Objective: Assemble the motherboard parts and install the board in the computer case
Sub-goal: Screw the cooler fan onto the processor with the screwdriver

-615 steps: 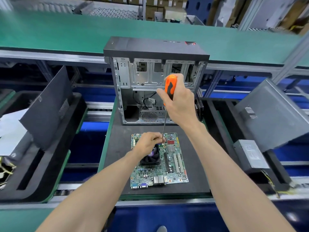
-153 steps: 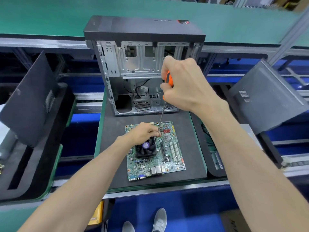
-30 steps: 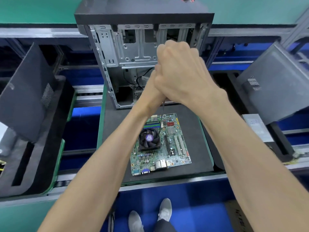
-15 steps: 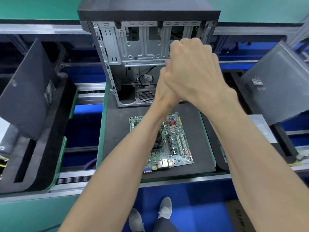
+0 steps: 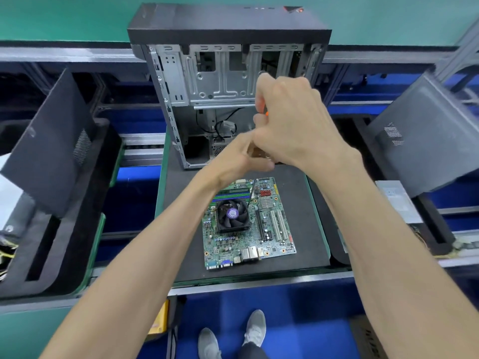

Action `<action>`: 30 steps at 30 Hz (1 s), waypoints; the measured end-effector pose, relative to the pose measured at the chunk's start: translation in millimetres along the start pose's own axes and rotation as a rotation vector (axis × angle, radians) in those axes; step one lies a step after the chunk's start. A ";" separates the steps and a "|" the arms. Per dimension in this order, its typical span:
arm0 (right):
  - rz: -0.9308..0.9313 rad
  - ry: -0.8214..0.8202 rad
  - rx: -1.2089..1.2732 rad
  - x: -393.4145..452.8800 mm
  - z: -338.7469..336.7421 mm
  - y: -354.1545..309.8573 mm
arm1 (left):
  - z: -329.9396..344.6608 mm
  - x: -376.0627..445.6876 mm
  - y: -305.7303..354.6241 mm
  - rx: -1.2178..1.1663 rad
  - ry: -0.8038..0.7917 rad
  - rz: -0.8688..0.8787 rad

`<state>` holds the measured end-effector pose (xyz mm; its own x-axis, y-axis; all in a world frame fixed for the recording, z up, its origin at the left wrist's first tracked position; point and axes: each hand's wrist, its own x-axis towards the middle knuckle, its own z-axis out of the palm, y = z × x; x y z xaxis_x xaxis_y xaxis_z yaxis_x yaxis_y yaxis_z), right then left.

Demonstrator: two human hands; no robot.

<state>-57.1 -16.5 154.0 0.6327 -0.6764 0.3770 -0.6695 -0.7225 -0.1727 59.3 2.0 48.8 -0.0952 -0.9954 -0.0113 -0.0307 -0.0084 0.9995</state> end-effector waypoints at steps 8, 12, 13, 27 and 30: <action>0.026 -0.027 0.043 -8.5 -7.4 8.1 | -6.8 -45.6 -82.8 1.028 -0.317 -0.479; 0.028 -0.022 0.029 -12.0 -8.9 7.5 | -2.1 -51.7 -115.8 1.251 -0.212 -0.453; 0.027 -0.022 0.027 -12.3 -9.4 7.6 | -2.9 -50.7 -118.1 1.247 -0.170 -0.431; 0.013 0.019 0.002 -16.9 -27.1 1.0 | 0.3 -54.8 -116.2 0.753 -0.017 -0.092; 0.019 0.018 -0.004 -16.8 -28.1 -1.0 | 4.3 -54.2 -114.6 0.736 -0.004 -0.009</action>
<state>-78.0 -0.4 173.4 0.6132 -0.6870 0.3898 -0.6826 -0.7092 -0.1762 63.8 57.4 -65.3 -0.0957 -0.9952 -0.0215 -0.6913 0.0509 0.7208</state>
